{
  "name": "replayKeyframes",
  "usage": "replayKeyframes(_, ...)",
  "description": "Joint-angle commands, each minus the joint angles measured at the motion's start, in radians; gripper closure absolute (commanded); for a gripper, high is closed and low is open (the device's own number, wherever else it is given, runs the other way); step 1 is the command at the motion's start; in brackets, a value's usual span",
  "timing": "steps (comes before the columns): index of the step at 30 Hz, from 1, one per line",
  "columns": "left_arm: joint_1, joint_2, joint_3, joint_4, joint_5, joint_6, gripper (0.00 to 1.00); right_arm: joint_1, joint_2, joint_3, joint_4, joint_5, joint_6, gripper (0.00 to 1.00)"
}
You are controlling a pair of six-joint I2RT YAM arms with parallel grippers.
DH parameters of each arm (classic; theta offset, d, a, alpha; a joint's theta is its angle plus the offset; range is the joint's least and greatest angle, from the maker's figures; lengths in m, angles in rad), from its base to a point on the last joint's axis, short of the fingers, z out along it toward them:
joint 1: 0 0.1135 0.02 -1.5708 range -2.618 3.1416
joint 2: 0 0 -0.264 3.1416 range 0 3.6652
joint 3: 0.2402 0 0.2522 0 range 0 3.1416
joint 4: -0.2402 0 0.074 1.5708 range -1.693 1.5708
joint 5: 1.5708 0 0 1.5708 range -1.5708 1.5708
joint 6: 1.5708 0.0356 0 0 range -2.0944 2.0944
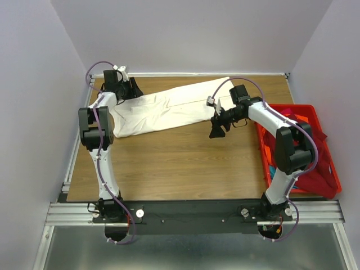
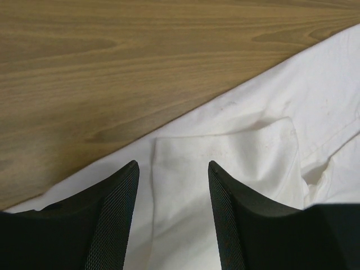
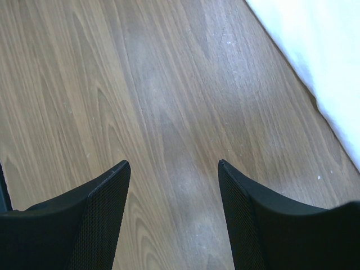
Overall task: Fold and stack the t-shirts
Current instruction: Fold the tshirt
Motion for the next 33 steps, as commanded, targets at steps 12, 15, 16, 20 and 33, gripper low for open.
replayKeyframes(12,-0.033,0.145,0.187,-0.146,0.007,0.027,0.47,-0.008,0.016,-0.011,-0.003,-0.006,-0.017,0.29)
replayKeyframes(15,-0.039,0.165,0.218,-0.177,-0.014,0.036,0.48,-0.008,0.016,-0.011,-0.003,-0.007,-0.017,0.29)
replayKeyframes(16,-0.045,0.167,0.223,-0.181,-0.019,0.037,0.51,-0.008,0.014,-0.011,-0.003,-0.006,-0.017,0.29)
replayKeyframes(20,-0.051,0.173,0.241,-0.198,-0.045,0.048,0.63,-0.008,0.013,-0.013,-0.005,-0.007,-0.018,0.29)
replayKeyframes(33,-0.055,0.153,0.273,-0.217,-0.060,0.056,1.00,-0.008,0.013,-0.013,-0.006,-0.009,-0.021,0.29)
